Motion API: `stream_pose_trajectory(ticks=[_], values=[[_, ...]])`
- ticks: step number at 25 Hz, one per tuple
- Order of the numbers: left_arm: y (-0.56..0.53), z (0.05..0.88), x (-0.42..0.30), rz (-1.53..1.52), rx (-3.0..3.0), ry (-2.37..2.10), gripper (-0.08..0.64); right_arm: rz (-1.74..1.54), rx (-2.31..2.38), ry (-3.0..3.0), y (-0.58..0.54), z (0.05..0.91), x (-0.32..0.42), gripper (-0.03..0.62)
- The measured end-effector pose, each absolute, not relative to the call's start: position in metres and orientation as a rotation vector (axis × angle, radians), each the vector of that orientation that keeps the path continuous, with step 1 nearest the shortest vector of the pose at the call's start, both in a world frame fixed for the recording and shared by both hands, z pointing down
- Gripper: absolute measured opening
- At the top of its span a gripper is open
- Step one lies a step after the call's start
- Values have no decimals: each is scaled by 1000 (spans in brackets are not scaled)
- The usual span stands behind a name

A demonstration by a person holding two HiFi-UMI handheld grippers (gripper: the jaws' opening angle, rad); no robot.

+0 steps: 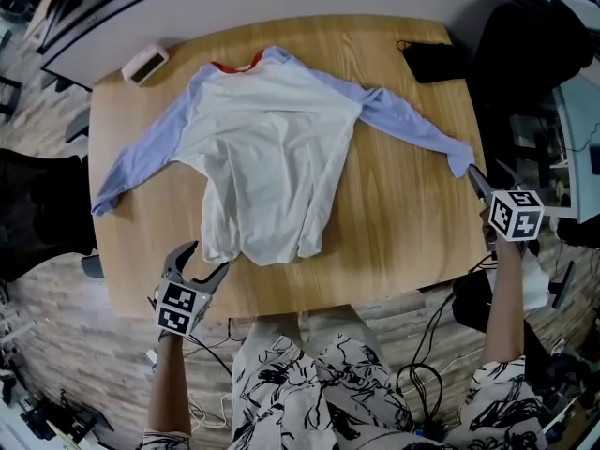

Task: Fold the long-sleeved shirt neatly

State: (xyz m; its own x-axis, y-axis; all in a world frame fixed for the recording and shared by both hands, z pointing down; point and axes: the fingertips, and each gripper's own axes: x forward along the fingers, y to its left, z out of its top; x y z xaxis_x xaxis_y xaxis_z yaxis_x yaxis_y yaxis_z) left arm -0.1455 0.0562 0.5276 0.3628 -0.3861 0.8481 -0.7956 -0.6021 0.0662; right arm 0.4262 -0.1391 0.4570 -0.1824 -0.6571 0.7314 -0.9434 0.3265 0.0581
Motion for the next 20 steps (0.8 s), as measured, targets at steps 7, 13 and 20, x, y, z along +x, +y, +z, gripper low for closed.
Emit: stream_pose_trajectory(ticks=[7, 13, 20], values=[[66, 548, -159, 1161, 2178, -947, 336, 662, 992, -2141, -34, 508, 212, 290], [72, 574, -171, 1173, 2125, -945, 331, 751, 713, -2190, 45, 553, 92, 313], [74, 593, -172, 1156, 2130, -957, 282, 736, 735, -2140, 59, 587, 60, 236]])
